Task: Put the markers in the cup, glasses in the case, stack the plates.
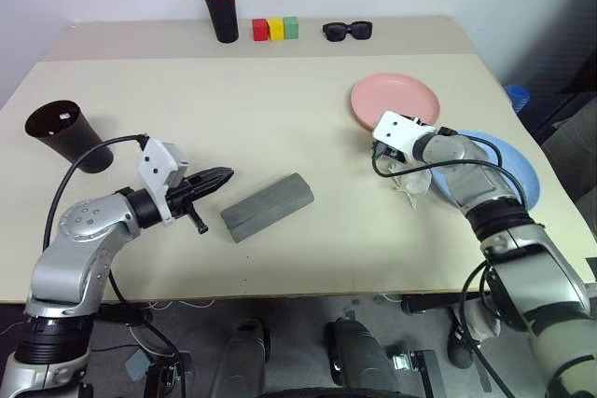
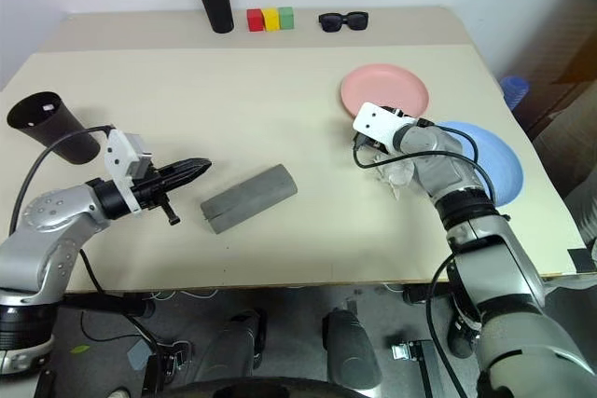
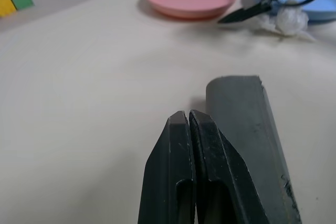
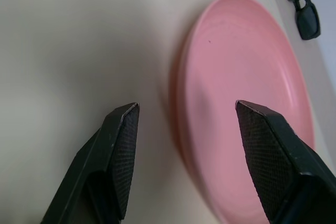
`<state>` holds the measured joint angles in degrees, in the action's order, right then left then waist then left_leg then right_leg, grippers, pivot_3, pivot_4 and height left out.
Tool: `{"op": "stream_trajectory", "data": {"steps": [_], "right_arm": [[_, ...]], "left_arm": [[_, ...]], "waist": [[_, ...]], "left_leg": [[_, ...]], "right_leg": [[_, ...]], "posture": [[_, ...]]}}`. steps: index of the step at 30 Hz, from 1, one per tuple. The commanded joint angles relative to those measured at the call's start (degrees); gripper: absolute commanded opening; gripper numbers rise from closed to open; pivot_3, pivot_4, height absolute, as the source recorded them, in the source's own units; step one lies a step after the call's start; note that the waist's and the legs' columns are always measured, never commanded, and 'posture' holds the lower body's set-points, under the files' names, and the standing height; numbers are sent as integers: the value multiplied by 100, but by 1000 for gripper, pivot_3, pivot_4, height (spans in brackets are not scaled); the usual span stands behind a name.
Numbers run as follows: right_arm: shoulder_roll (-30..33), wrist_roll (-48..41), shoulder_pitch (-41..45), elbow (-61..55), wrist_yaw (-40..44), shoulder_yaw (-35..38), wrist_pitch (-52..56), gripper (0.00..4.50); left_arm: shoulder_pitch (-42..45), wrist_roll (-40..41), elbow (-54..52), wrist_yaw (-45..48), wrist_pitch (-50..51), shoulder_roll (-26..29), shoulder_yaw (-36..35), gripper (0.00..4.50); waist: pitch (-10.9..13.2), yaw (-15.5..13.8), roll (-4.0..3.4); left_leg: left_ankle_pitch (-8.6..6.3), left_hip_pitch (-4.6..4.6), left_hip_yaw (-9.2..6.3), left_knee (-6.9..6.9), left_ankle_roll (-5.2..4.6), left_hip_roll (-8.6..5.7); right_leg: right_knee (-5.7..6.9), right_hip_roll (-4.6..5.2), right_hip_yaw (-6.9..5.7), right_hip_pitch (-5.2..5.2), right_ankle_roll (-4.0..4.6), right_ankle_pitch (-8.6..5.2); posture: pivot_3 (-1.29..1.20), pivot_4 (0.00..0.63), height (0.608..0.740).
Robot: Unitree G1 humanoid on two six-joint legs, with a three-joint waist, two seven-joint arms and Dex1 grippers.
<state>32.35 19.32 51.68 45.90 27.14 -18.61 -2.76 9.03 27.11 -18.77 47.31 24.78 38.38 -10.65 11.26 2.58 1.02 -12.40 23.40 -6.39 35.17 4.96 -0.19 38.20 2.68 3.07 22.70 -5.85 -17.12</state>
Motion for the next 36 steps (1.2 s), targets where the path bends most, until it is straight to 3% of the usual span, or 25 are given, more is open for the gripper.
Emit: {"op": "stream_trajectory", "data": {"steps": [1,5,12,20,25,30,33,36], "right_arm": [[-61,232,357,660,-302,-35,-490,2006],[-84,279,427,853,-301,-2,-766,40],[355,155,51,-278,-183,331,-785,40],[2182,-1663,-2192,-4031,2092,1848,166,40],[3142,-2138,-3686,-4925,2815,2865,1055,40],[3298,-2146,-4408,-5138,2902,3134,1299,40],[3300,-2310,-4510,-5290,3063,3127,1597,950],[3117,-2361,-4250,-5439,2893,3013,1681,2420]], "left_arm": [[-209,178,-383,-50,-60,45,-301,0],[-421,216,-565,-175,-5,52,-394,0],[-541,247,-702,-331,-21,-15,-326,0],[-375,222,-753,-313,-27,-215,182,0],[-2,122,-443,-141,-110,-276,558,0],[324,29,-134,21,-227,-300,761,0],[411,23,-80,36,-231,-315,779,0],[376,19,-117,31,-235,-307,768,0]], "waist": [[0,3,0],[0,3,0],[3,0,-6],[6,-167,-15],[5,-163,-17],[3,-53,-22],[3,0,-22],[2,-1,-23]], "left_leg": [[0,0,0,0,0,0],[0,0,-1,0,0,0],[0,-1,-2,0,0,1],[-5,-1,-6,4,-9,0],[-5,-13,-5,9,-9,0],[-5,-27,3,10,-10,3],[-5,-26,2,10,-10,3],[-5,-26,2,10,-10,3]], "right_leg": [[0,0,0,0,0,0],[1,-2,0,0,0,0],[3,-2,0,1,0,0],[-9,0,-2,-13,-2,-1],[-8,-2,-2,-28,0,-2],[-6,-5,2,-37,1,-2],[-4,-5,2,-36,0,-2],[-4,-5,3,-36,0,-2]], "posture": [[0,150,740],[0,150,740],[0,150,740],[0,150,740],[0,150,740],[0,150,740],[0,150,740],[0,150,740]]}}
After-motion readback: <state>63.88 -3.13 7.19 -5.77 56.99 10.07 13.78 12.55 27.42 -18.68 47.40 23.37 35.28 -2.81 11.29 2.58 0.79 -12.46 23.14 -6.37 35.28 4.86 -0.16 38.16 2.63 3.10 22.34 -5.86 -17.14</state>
